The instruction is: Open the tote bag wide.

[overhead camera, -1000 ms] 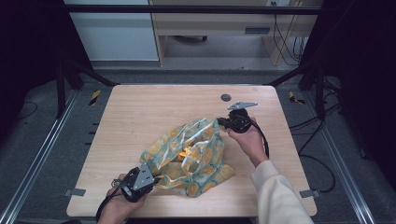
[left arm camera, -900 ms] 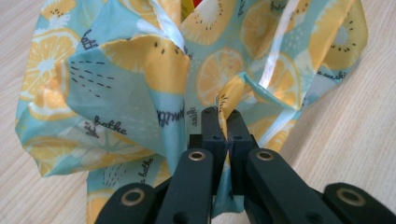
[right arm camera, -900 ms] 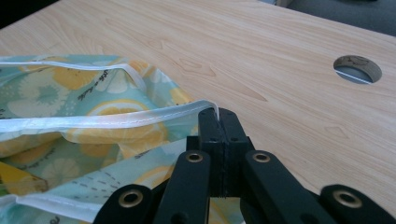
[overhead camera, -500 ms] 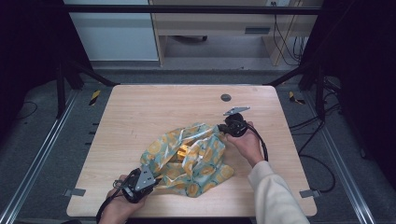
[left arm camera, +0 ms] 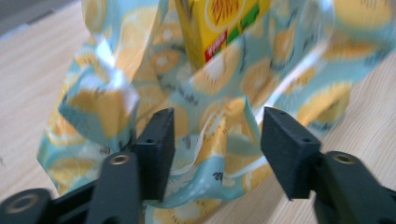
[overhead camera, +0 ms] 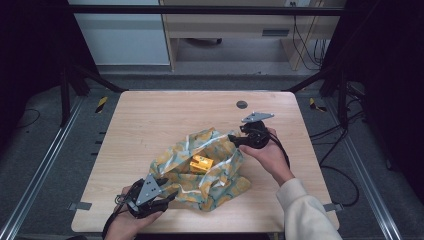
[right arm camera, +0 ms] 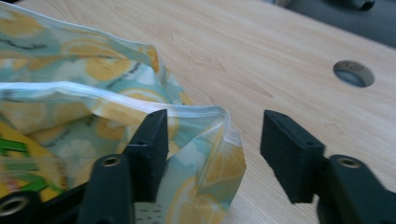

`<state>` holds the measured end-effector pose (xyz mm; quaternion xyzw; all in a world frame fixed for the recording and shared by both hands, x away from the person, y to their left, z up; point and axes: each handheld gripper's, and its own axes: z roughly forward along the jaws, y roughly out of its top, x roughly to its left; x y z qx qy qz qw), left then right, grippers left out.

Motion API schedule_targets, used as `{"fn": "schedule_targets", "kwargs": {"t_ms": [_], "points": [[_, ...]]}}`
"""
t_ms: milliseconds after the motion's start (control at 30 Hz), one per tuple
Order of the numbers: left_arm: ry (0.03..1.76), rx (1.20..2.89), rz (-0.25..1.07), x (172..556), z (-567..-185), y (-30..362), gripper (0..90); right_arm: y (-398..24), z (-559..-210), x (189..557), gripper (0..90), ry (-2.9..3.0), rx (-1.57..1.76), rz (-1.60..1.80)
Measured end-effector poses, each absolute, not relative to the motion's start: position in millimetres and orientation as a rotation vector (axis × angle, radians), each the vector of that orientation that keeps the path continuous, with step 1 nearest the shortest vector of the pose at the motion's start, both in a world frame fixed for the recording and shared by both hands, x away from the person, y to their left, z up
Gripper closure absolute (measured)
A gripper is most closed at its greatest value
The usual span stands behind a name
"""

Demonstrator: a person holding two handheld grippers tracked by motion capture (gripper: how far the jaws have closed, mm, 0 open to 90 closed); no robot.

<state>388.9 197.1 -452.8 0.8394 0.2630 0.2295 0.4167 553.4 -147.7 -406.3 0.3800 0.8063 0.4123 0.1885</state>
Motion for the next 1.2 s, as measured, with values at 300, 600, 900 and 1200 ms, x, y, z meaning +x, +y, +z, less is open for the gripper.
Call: {"fn": "schedule_targets", "kwargs": {"t_ms": [300, 600, 900, 1200], "points": [[0.629, 2.033, 0.622, 396.5, -407.8, 183.8, 37.4, -138.3, -383.4, 511.9, 29.0, 2.299, 0.960, 1.220], [0.670, 2.194, 0.699, 446.9, -402.9, 172.4, 50.8, -115.9, -394.0, 477.5, 27.8, 2.391, 0.849, 1.243], [0.816, 2.214, 0.613, 478.0, -433.1, 175.6, 78.7, -121.4, -443.3, 461.1, 31.1, 2.495, 0.842, 1.125], [0.883, 2.211, 0.499, 496.8, -458.7, 180.5, 84.9, -121.5, -462.1, 461.4, 27.7, 2.525, 0.847, 1.102]]}}
